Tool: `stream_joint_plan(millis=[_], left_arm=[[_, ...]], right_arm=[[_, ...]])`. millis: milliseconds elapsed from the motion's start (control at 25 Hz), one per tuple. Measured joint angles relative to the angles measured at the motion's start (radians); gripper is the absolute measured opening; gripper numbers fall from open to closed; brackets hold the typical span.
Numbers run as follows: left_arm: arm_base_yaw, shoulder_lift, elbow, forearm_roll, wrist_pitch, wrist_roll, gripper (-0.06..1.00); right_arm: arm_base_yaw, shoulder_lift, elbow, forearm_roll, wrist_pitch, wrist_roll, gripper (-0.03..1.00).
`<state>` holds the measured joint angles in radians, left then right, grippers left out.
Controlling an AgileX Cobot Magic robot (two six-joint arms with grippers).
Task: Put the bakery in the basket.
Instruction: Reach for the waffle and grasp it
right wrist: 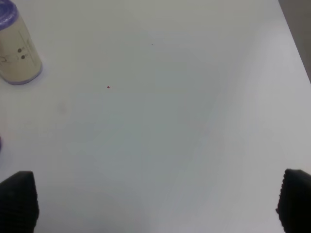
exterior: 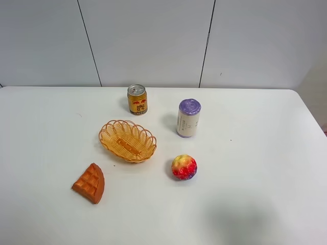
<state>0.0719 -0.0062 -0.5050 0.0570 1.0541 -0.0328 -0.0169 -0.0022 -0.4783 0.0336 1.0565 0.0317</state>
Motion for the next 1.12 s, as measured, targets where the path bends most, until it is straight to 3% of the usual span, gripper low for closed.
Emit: stream_joint_plan(millis=[880,1120], left_arm=[[0.0,0.05,-0.024,0.024,-0.024,0.0,0.94],[0.0,0.331,-0.15,-0.095,-0.145,-0.004,0.94]], right_arm=[[0.0,0.0,0.0,0.0,0.0,0.0,0.99],[0.0,0.0,0.0,0.0,0.0,0.0,0.99]])
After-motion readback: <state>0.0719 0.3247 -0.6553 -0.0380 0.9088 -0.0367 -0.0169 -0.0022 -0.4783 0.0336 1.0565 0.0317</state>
